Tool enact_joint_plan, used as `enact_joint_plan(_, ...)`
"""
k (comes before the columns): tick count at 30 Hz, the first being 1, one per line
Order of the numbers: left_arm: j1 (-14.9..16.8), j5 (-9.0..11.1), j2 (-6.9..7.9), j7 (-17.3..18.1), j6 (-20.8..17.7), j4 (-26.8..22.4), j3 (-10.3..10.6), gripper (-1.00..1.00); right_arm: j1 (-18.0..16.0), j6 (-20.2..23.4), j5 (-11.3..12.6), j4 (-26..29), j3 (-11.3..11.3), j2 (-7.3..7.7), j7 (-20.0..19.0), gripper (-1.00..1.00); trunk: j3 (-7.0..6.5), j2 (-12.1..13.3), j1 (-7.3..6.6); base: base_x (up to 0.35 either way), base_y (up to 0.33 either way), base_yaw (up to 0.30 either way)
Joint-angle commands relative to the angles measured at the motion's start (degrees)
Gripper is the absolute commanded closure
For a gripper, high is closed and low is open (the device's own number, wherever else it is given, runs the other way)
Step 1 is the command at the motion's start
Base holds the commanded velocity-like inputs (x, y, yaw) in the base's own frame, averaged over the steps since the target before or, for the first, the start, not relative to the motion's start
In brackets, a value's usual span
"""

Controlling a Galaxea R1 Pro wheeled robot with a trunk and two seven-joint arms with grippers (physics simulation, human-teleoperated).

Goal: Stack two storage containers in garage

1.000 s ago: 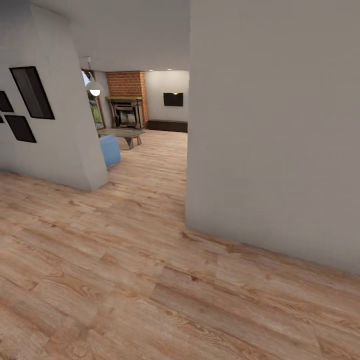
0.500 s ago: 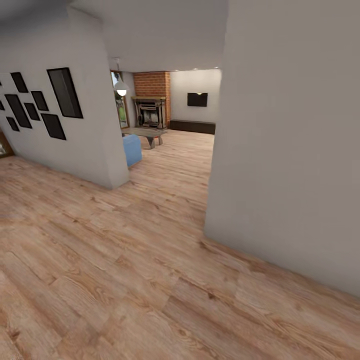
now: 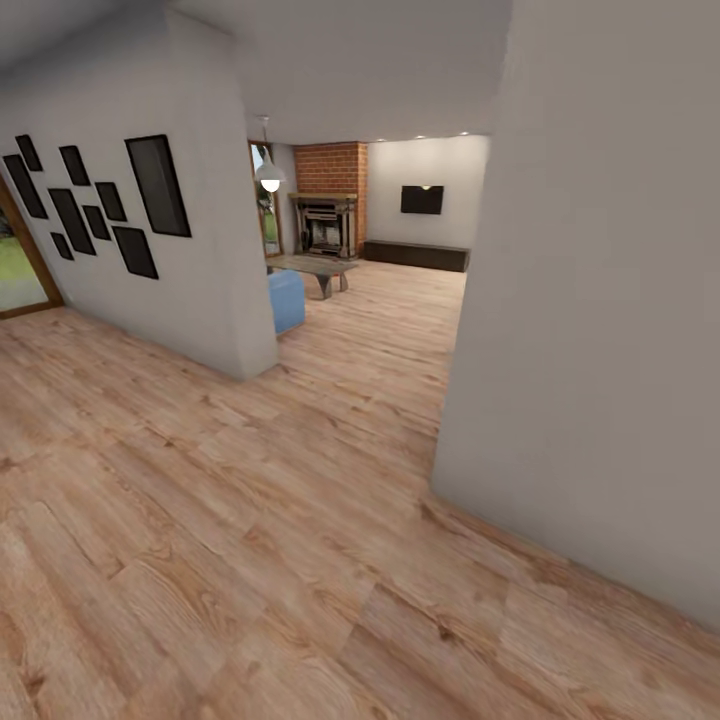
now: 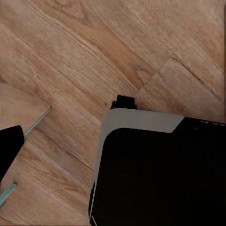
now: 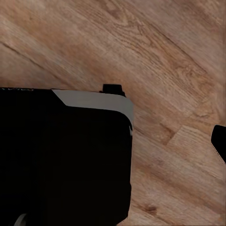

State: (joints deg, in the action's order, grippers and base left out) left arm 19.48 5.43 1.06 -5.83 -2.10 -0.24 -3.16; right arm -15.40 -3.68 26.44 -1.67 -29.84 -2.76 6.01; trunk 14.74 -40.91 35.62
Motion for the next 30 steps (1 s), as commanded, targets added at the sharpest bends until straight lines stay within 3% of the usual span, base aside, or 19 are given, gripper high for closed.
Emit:
enact_joint_plan(1, 0.03, 0.46, 0.00, -0.06, -0.19, -0.03, -0.27, -1.00, -0.07, -0.30, 0.54, -0.18, -0.48, -0.08, 0.05, -1.00, 0.07, -0.06, 0.04, 0.323, 0.000, 0.002)
enact_joint_plan(30, 0.03, 0.46, 0.00, -0.06, -0.19, -0.03, -0.27, -1.00, -0.04, -0.49, 0.54, -0.18, -0.48, 0.04, 0.05, -1.00, 0.07, -0.06, 0.04, 0.323, 0.000, 0.230)
